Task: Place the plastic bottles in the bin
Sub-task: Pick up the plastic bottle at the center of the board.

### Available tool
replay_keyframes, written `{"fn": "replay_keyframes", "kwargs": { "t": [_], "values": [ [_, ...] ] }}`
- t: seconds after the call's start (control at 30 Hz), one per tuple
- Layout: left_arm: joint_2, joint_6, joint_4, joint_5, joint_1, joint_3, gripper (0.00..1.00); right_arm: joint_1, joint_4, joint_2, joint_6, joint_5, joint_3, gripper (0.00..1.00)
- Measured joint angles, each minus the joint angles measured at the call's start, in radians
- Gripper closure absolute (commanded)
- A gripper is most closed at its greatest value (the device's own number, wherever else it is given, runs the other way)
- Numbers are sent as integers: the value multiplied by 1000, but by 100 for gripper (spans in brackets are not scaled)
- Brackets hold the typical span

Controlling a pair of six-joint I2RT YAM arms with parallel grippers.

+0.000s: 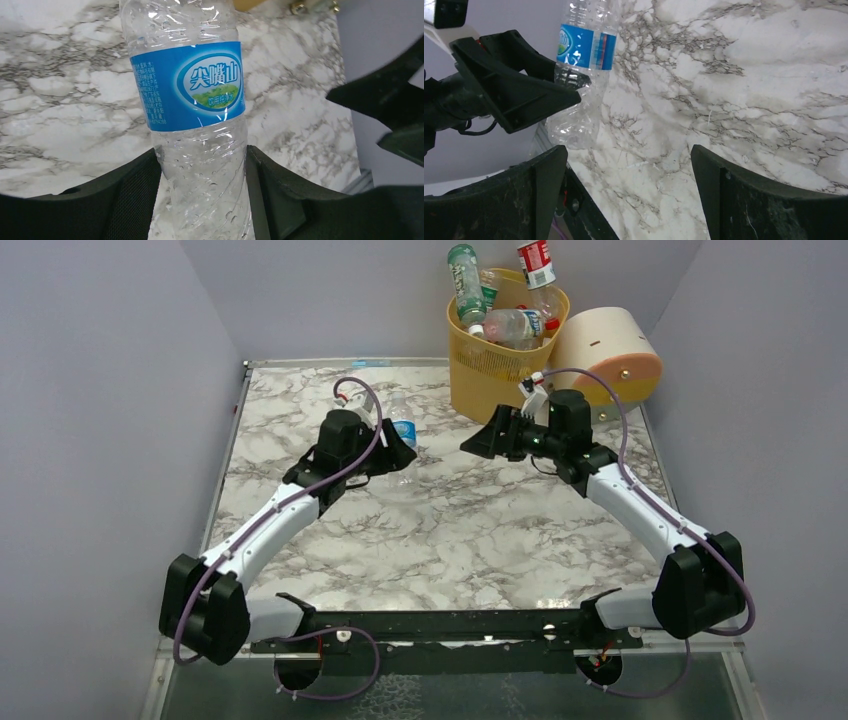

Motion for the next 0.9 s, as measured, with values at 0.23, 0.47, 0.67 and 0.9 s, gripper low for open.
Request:
{"fn": "replay_keyframes", "kwargs": {
  "t": [0.23,0.47,0.67,0.9],
  "values": [
    [-173,36,21,69,-68,-66,37,8,15,2,71,-83,20,1],
    [-249,89,45,89,-127,-83,36,60,-3,6,84,-82,119,0],
    [-250,127,47,90,-197,-83,36,124,-9,37,89,-67,192,1],
    [-250,148,45,89,-254,-82,36,192,-63,96,85,-34,237,0]
  ]
}}
